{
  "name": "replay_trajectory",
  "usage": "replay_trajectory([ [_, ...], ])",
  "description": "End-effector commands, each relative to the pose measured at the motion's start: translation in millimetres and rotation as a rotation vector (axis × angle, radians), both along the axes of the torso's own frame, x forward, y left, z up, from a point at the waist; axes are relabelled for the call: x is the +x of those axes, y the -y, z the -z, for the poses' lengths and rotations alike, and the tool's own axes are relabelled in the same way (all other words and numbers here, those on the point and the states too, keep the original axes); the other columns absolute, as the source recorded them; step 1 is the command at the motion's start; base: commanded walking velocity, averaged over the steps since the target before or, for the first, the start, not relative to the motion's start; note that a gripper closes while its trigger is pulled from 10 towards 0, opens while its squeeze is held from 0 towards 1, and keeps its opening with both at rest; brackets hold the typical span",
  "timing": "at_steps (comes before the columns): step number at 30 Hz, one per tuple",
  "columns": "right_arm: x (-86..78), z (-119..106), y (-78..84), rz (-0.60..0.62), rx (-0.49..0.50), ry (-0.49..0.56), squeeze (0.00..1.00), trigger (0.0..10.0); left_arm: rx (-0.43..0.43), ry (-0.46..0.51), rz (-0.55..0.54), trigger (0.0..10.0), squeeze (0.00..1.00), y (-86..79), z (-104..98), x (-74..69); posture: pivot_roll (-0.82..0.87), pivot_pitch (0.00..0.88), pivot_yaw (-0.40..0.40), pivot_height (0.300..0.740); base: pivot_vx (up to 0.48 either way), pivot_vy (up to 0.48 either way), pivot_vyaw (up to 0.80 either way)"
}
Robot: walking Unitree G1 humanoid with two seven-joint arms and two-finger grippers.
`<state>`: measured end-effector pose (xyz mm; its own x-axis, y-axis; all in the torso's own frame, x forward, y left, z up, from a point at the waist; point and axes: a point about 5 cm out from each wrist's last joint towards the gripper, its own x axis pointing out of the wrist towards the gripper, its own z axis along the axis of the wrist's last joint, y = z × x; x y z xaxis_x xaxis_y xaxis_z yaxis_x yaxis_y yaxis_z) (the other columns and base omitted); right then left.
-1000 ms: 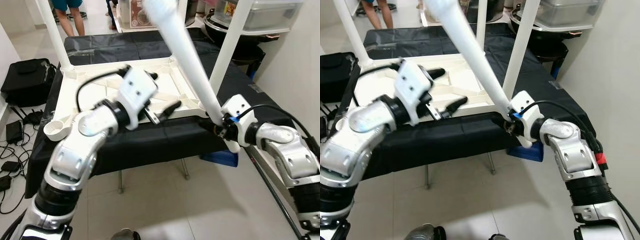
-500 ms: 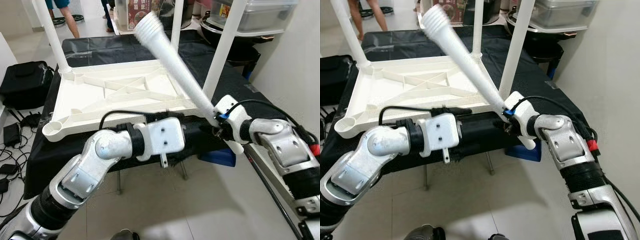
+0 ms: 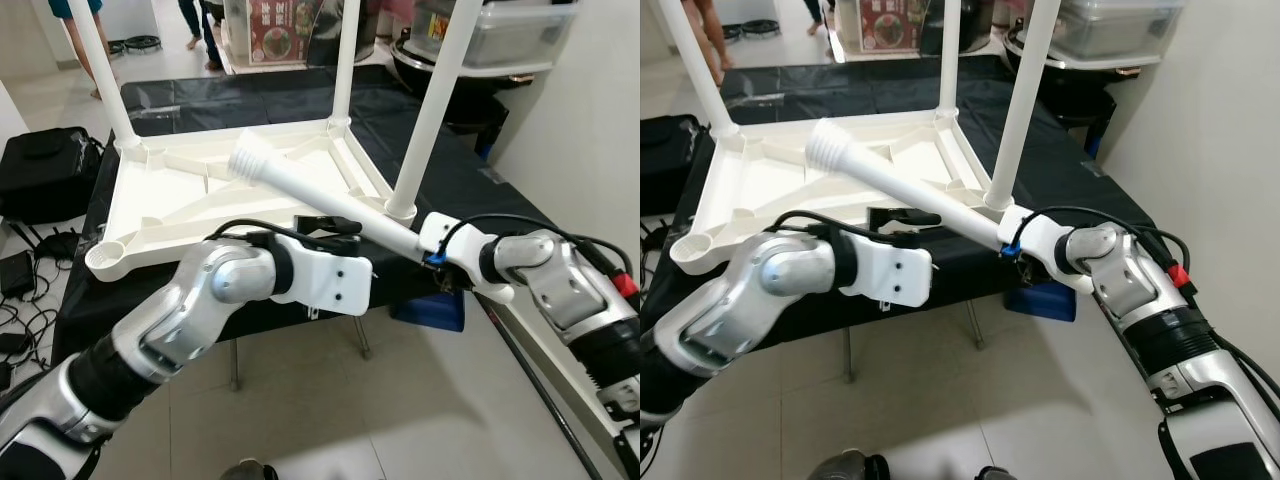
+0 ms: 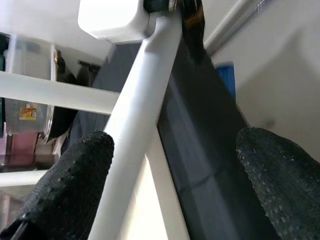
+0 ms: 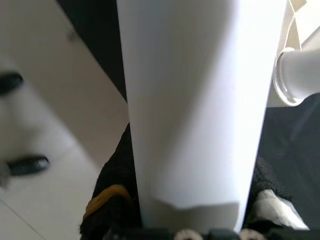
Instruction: Building children table
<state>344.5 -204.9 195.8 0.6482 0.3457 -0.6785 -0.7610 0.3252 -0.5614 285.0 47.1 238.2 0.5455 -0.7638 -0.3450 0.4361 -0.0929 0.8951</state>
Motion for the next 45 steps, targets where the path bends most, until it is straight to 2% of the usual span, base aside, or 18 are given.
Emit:
replay_trajectory([
  [1, 0.8, -2.6, -1.4, -0.02, -0.026, 0.009, 0.0, 0.0, 0.049, -0.007, 0.01, 10.0, 0.0, 2.4, 8.1, -0.8, 0.15, 0.088, -0.024, 0.74, 0.0, 0.0, 0.0],
  [3, 2.7, -2.0, -5.3, -0.063, -0.108, 0.003, 0.0, 0.0, 0.09, 0.025, 0.002, 10.0, 0.0, 7.9, 9.2, 6.0, 0.14, 0.088, -0.018, 0.74, 0.0, 0.0, 0.0],
  [6, 3.7, -2.2, -12.0, -0.097, -0.146, -0.007, 0.0, 0.0, 0.148, 0.066, -0.009, 10.0, 0.0, 10.0, 9.6, 12.5, 0.15, 0.089, -0.017, 0.74, 0.0, 0.0, 0.0],
  [14, 3.1, -2.3, -22.3, -0.136, -0.14, -0.032, 0.0, 0.0, 0.201, 0.087, -0.023, 10.0, 0.0, 10.5, 12.9, 18.6, 0.15, 0.097, -0.018, 0.74, 0.0, 0.0, 0.0],
  [16, 3.0, -2.2, -33.6, -0.131, -0.014, -0.053, 0.0, 0.0, 0.165, 0.083, -0.029, 10.0, 0.0, 14.2, 10.9, 20.3, 0.14, 0.104, -0.015, 0.74, 0.0, 0.0, 0.0],
  [18, 3.0, -2.2, -33.6, -0.131, -0.014, -0.053, 0.0, 0.0, 0.165, 0.083, -0.029, 10.0, 0.0, 14.2, 10.9, 20.3, 0.14, 0.104, -0.015, 0.74, 0.0, 0.0, 0.0],
  [20, 5.2, -2.6, -36.6, -0.091, 0.106, -0.047, 0.0, 0.0, 0.125, 0.097, -0.049, 10.0, 0.0, 13.9, 5.8, 22.2, 0.14, 0.112, -0.019, 0.74, 0.0, 0.0, 0.0],
  [22, 5.2, -2.6, -36.6, -0.091, 0.106, -0.047, 0.0, 0.0, 0.125, 0.097, -0.049, 10.0, 0.0, 13.9, 5.8, 22.2, 0.14, 0.112, -0.019, 0.74, 0.0, 0.0, 0.0],
  [26, 3.9, 4.7, -35.3, -0.101, 0.053, -0.076, 0.0, 0.0, 0.224, 0.11, -0.064, 10.0, 0.0, 10.1, 11.8, 31.1, 0.15, 0.12, -0.019, 0.74, 0.0, 0.0, 0.0],
  [28, 3.9, 4.7, -35.3, -0.101, 0.053, -0.076, 0.0, 0.0, 0.224, 0.11, -0.064, 10.0, 0.0, 10.1, 11.8, 31.1, 0.15, 0.12, -0.019, 0.74, 0.0, 0.0, 0.0],
  [29, 3.3, 5.5, -35.6, -0.108, 0.039, -0.088, 0.0, 0.0, 0.264, 0.115, -0.047, 10.0, 0.0, 12.6, 13.7, 32.6, 0.17, 0.117, -0.026, 0.74, 0.0, 0.0, 0.0],
  [31, 2.3, 6.9, -36.1, -0.125, 0.019, -0.103, 0.0, 0.0, 0.283, 0.123, -0.04, 10.0, 0.0, 18.5, 12.3, 36.2, 0.16, 0.119, -0.026, 0.74, 0.0, 0.0, 0.0],
  [32, 1.4, 7.9, -37.6, -0.14, -0.001, -0.118, 0.0, 0.0, 0.32, 0.15, -0.012, 10.0, 0.0, 30.1, 9.7, 42.1, 0.16, 0.119, -0.024, 0.74, 0.0, 0.0, 0.0],
  [35, 1.6, 7.1, -39.8, -0.135, 0.005, -0.119, 0.0, 0.0, 0.37, 0.183, 0.029, 10.0, 0.0, 38.5, 9.3, 45.6, 0.15, 0.122, -0.018, 0.74, 0.0, 0.0, 0.0],
  [38, 1.6, 6.5, -40.1, -0.134, 0.006, -0.117, 0.0, 0.0, 0.365, 0.18, 0.029, 10.0, 0.0, 39.7, 9.3, 46.4, 0.15, 0.121, -0.017, 0.74, 0.0, 0.0, 0.0],
  [40, 0.7, 4.9, -41.0, -0.133, 0.006, -0.116, 0.0, 0.0, 0.412, 0.192, 0.052, 10.0, 0.0, 40.6, 15.0, 48.0, 0.14, 0.129, -0.006, 0.74, 0.0, 0.0, 0.0],
  [41, 0.2, 4.1, -40.5, -0.132, 0.004, -0.117, 0.0, 0.0, 0.477, 0.188, 0.084, 10.0, 0.0, 36.4, 22.0, 46.0, 0.15, 0.139, -0.006, 0.74, 0.0, 0.0, 0.0],
  [45, 0.7, 4.7, -39.3, -0.128, 0.002, -0.12, 0.0, 0.0, 0.517, 0.169, 0.094, 10.0, 0.0, 30.8, 26.4, 45.0, 0.15, 0.14, -0.005, 0.74, 0.0, 0.0, 0.0],
])
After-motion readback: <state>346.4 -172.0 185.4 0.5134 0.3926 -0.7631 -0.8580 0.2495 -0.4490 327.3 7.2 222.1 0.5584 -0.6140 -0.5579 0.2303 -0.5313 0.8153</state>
